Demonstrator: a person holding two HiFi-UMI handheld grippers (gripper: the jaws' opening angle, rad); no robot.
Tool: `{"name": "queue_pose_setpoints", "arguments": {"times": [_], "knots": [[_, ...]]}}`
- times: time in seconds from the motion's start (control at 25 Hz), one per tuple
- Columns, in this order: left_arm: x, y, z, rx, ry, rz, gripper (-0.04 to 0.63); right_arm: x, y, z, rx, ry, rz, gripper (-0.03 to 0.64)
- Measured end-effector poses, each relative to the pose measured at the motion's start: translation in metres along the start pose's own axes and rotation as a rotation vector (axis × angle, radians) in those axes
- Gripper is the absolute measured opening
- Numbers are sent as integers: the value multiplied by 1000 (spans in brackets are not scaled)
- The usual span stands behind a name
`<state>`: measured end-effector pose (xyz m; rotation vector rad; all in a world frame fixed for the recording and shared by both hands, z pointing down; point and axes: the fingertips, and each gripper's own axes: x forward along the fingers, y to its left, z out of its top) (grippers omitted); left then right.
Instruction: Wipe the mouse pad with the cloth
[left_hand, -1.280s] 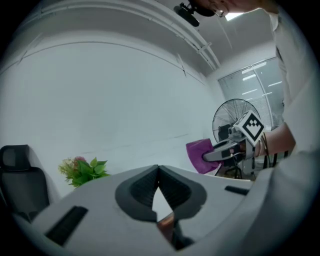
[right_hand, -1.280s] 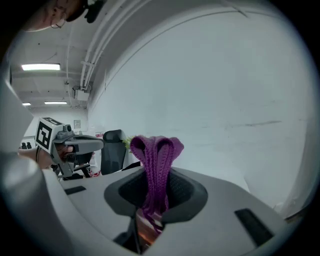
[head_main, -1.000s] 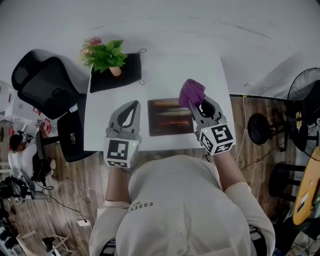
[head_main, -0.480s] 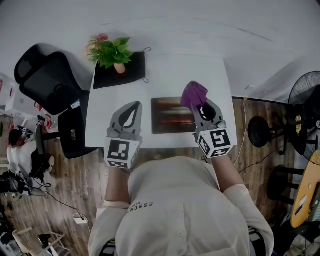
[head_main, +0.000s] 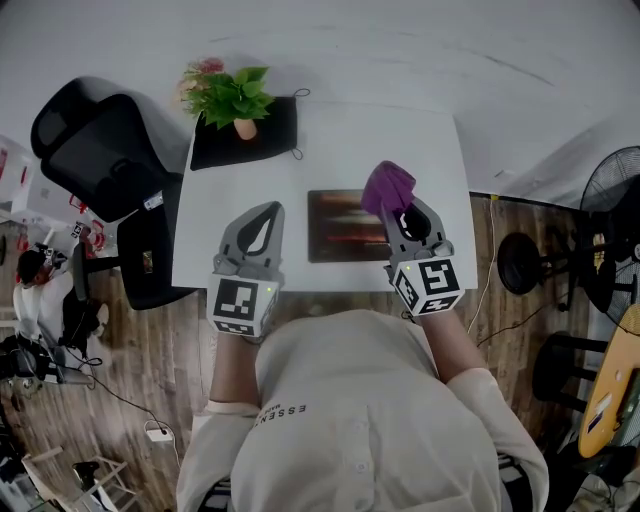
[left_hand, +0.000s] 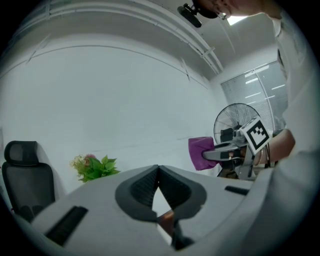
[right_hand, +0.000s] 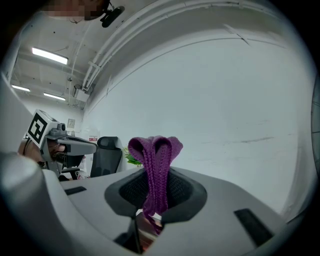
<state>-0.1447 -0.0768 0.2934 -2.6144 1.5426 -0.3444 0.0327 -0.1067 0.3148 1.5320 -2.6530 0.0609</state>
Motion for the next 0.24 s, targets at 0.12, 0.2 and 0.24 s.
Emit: {"name": "queue_pose_setpoints", "arguments": {"times": [0.12,0.2,0.24], "knots": [[0,1,-1,1,2,0,2,2,1,-1,0,2,2,86],[1,1,-3,1,5,0,2,4,2,-2,-4,2,2,86],[1,2,-3,1,6,-1,2,4,3,-2,-6,2,2,86]]}}
